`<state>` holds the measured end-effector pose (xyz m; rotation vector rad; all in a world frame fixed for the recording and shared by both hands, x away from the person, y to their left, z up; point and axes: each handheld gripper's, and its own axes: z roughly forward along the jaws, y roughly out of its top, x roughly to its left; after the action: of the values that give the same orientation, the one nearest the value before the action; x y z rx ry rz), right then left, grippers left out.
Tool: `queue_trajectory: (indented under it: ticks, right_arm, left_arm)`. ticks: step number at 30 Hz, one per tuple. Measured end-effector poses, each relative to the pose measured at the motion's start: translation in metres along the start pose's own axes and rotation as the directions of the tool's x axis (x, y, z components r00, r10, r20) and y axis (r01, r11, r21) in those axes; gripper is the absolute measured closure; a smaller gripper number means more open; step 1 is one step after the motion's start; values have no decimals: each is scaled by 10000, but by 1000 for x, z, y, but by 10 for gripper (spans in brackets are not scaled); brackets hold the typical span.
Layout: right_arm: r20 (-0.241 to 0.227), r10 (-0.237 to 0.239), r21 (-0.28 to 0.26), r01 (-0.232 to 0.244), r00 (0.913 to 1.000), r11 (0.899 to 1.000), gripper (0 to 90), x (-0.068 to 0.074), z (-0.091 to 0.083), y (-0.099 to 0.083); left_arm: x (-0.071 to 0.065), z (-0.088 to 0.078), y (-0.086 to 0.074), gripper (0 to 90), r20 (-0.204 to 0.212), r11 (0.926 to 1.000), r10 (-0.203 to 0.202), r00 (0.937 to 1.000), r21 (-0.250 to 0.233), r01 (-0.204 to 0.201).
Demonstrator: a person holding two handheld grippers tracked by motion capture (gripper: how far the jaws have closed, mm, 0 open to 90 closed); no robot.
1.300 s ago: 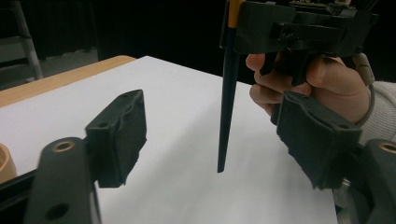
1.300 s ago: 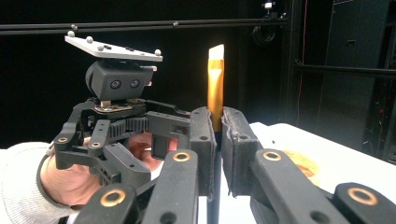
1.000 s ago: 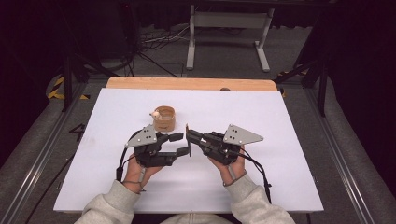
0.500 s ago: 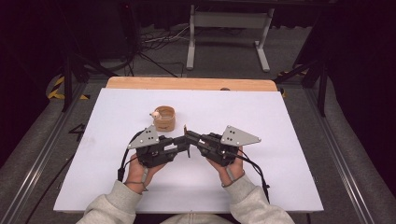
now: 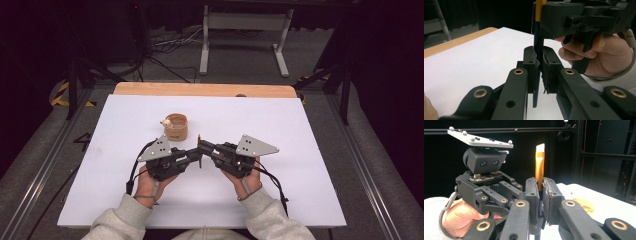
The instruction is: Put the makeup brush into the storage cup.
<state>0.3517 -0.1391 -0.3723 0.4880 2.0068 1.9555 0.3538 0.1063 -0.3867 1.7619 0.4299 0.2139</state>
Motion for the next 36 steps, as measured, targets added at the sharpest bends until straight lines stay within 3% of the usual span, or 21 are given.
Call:
queue_trajectory:
  ticks: [5,12,14,21,28,36]
  right_arm:
    - [108,-53,29,53,9999,10000,608,0,-2,2]
    - [226,-82,149,79,9997,9999,405,-1,-9,5]
    - [293,-78,185,72,9995,9998,385,-1,-11,6]
    - [734,-38,127,28,9973,9999,180,-7,-27,8]
    - [1331,54,489,-121,9911,9987,56,-15,-44,8]
    - [1745,-69,697,-53,9846,9976,16,-22,-61,6]
  left_arm:
    - [1,-1,0,824,-42,10000,-64,10000,3,64]
    - [7,-5,1,826,-255,9997,-232,9994,-20,232]
    - [9,-5,1,826,-304,9997,-252,9992,9,253]
    - [16,-8,3,826,-581,9995,-296,9979,64,300]
    - [21,-11,13,826,-724,9997,-129,9973,210,145]
    - [31,-16,24,826,-1047,9995,-255,9942,163,273]
